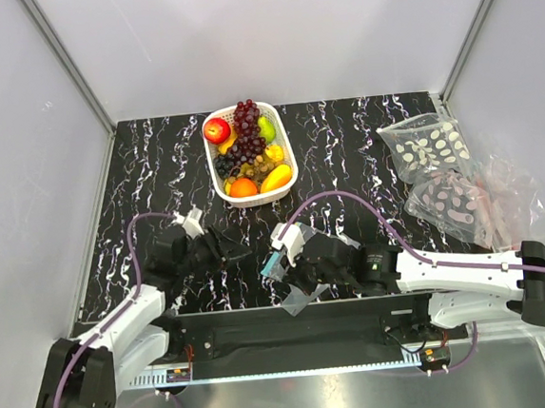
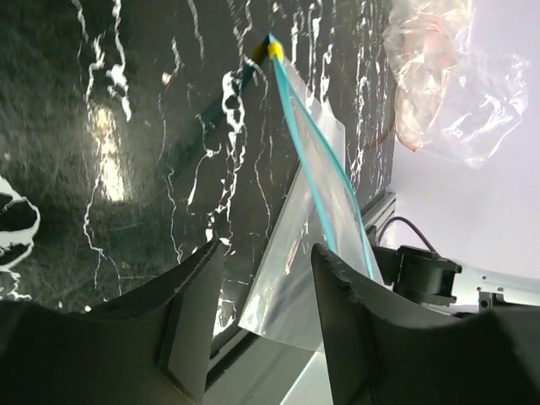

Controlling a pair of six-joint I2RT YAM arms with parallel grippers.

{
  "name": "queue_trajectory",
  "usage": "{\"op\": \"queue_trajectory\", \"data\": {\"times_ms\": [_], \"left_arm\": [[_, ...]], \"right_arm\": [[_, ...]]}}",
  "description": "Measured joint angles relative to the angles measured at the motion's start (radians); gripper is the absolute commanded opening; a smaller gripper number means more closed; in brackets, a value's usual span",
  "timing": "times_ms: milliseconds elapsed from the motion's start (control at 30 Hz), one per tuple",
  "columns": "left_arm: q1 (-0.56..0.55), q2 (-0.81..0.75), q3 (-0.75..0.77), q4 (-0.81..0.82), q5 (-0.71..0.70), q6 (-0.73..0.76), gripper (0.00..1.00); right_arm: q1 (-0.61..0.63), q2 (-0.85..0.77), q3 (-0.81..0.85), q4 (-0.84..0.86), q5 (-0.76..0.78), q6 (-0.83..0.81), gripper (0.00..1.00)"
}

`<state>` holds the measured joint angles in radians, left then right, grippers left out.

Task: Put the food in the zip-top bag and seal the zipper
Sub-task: Pick up the zipper food storage bag at the center of the board.

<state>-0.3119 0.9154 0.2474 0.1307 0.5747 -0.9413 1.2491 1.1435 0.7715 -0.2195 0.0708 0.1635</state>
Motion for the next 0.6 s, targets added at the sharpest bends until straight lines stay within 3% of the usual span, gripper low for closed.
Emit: {"op": "queue_trajectory", "data": {"times_ms": [600], "left_arm": [[-0.131,0.11,-0.017,0.104,-0.058,-0.126,0.56]], "right_arm": [[0.005,0.002,-0.003,0.014,-0.001,0.002,0.0]]}}
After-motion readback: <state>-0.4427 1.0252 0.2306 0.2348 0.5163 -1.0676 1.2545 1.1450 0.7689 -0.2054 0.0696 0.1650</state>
